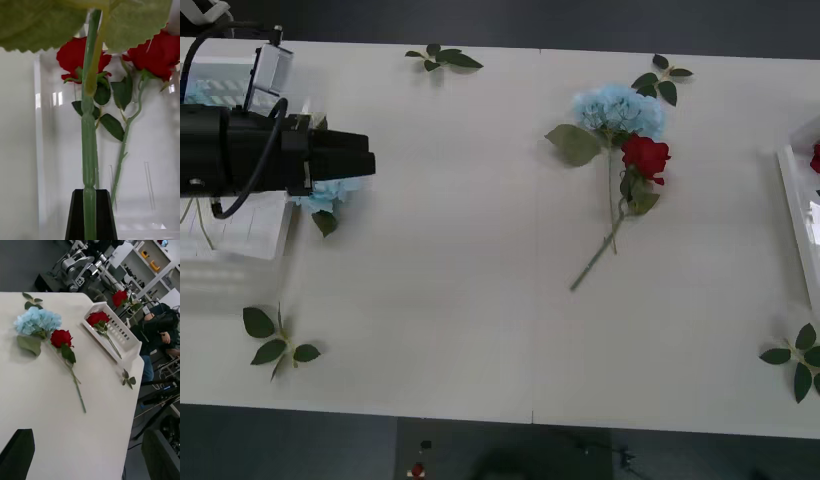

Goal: Put the red flowers into the right box and the blue flowers into the left box

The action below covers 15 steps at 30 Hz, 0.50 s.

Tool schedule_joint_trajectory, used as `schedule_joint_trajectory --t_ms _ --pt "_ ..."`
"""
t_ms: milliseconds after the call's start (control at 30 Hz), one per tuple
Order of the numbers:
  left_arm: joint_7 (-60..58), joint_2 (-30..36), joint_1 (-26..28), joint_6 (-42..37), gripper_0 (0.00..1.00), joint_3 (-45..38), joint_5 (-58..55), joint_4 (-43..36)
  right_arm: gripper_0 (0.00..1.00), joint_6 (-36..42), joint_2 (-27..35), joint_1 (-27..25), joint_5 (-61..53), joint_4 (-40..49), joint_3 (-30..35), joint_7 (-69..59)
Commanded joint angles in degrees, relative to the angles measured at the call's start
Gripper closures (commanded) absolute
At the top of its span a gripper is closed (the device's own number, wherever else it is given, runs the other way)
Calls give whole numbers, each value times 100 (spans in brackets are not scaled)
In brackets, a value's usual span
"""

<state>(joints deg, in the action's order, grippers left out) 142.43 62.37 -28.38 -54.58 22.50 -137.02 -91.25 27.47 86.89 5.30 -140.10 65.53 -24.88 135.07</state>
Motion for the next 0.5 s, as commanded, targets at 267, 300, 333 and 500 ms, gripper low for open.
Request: schedule_joint_trajectory --t_ms 267,300,333,500 --pt "364 188 140 932 17 -70 -124 -1097 0 -101 74 111 26 -67 36 -157" --pt "364 188 140 932 17 -70 -124 -1097 0 -92 74 111 26 -49 36 -166" --pt "364 188 149 923 17 -70 -124 -1097 0 -92 74 111 26 -49 36 -157" --pt "373 188 201 923 17 -70 -124 -1097 0 57 56 111 -35 118 36 -192"
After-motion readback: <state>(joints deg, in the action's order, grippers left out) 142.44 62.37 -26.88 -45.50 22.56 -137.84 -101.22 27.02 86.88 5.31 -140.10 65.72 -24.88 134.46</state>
